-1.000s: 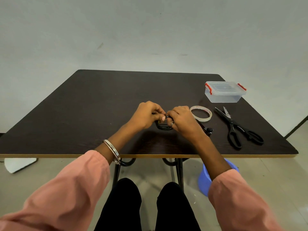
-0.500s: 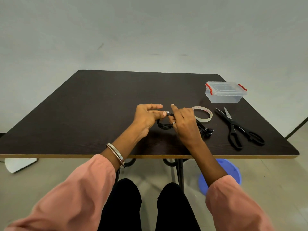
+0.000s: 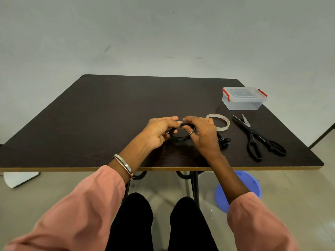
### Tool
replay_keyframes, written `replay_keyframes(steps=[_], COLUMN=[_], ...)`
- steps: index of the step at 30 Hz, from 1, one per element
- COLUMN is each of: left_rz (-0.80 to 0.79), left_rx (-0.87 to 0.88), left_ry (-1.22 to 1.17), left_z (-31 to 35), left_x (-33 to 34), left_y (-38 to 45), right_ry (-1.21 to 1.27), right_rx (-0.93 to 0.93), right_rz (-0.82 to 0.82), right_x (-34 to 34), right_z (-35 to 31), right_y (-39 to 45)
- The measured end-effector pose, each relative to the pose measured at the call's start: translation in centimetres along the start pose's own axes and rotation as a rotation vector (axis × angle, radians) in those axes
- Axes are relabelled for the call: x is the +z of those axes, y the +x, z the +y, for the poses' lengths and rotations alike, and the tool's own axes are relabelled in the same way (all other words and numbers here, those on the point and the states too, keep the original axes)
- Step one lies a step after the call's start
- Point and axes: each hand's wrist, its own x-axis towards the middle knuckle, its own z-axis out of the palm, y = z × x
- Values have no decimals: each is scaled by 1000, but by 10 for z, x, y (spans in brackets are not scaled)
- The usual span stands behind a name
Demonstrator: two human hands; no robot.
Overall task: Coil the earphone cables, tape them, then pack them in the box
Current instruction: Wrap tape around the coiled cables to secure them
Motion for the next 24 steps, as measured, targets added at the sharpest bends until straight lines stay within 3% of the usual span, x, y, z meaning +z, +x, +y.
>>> replay_keyframes(steps=[11,24], left_rz=[29,19], left_rx=[-19,195], left_ry=[-34,-11], left_z=[2,-5], left_x=[2,5], left_y=[-6,-7], right_ry=[335,716], right_rx=[162,895], right_rz=[12,0], right_x=[-5,-5], right_z=[-5,-18], right_y=[3,25])
